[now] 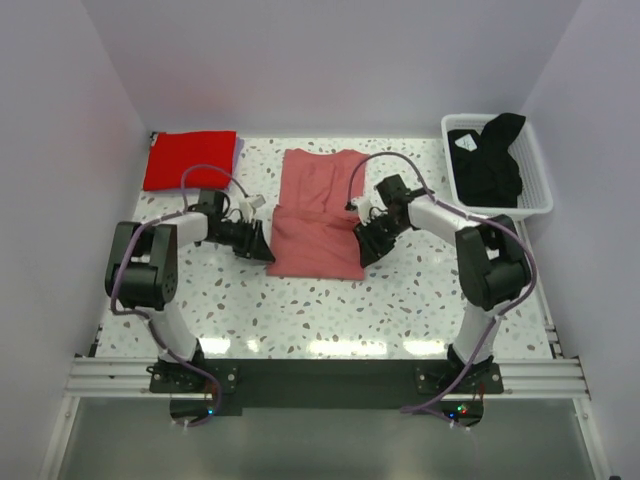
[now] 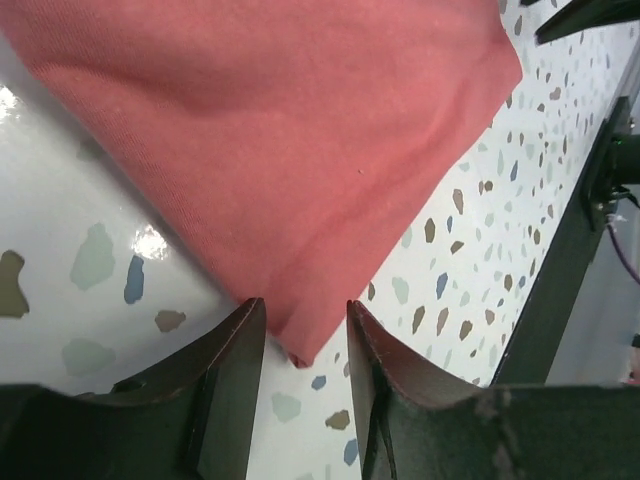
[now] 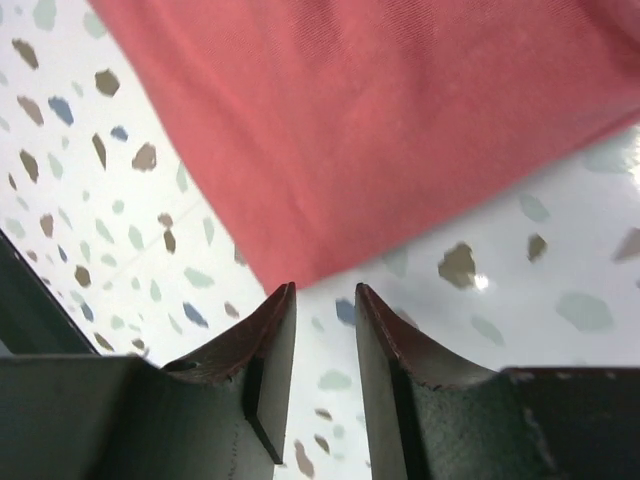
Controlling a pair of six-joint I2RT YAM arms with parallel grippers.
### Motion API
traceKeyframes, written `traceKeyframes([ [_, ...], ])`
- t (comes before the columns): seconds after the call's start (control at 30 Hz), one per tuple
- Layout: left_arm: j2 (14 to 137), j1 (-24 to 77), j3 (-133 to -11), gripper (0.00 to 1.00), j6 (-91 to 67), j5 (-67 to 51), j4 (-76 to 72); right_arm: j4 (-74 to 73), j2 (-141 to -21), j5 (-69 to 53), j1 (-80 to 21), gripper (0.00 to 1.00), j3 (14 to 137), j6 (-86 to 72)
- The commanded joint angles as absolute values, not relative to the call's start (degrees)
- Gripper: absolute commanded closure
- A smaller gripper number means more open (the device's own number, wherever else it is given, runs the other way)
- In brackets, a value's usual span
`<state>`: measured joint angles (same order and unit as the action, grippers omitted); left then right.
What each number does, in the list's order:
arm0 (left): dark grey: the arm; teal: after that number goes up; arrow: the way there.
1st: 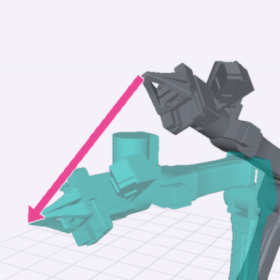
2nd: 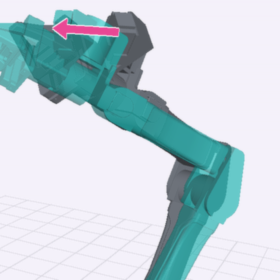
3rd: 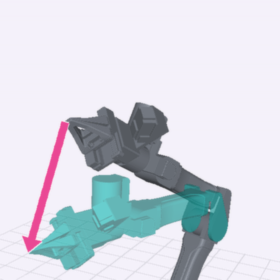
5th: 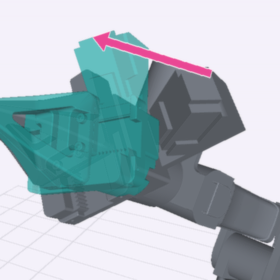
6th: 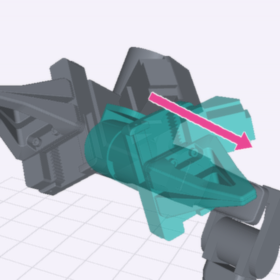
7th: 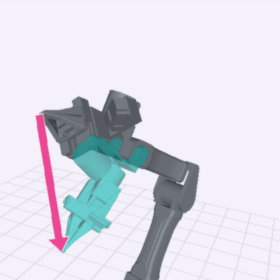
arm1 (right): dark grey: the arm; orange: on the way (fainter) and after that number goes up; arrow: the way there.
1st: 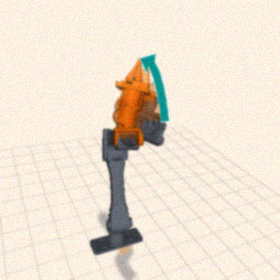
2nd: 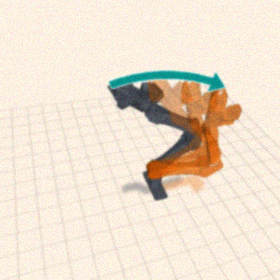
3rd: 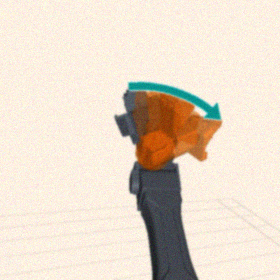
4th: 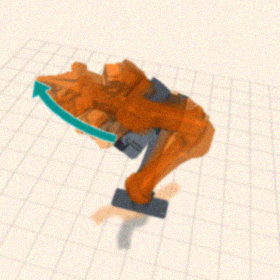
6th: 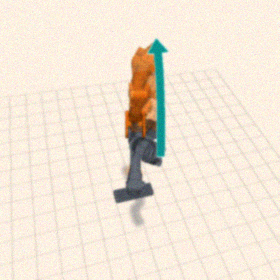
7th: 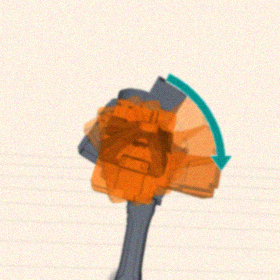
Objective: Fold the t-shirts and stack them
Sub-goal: Fold the tshirt
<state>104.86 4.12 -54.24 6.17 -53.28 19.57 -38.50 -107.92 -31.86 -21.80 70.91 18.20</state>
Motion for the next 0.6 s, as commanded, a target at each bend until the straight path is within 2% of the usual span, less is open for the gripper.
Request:
traceKeyframes([
  [0.0,97.7,3.3,-56.4,0.56,16.8,-50.4,26.8,-43.7,-98.6,-28.0,-21.5,0.65,72.1,29.2],
  [0.1,92.3,3.8,-56.5,0.51,27.0,-47.6,27.0,-41.9,-93.5,-26.1,-22.7,0.62,69.8,35.3],
  [0.2,87.0,5.3,-53.4,0.50,41.3,-45.8,25.5,-35.6,-90.3,-20.8,-27.1,0.56,64.9,39.5],
  [0.33,77.4,8.8,-42.9,0.45,62.7,-43.2,18.7,-27.2,-86.8,-15.8,-33.7,0.50,58.5,42.6],
  [0.43,75.2,13.8,-38.8,0.43,69.8,-40.7,16.1,-22.4,-86.7,-14.0,-36.5,0.49,54.9,46.1],
  [0.57,77.1,19.3,-36.8,0.40,69.7,-37.0,11.9,-20.2,-88.8,-13.4,-37.1,0.49,52.2,49.9],
])
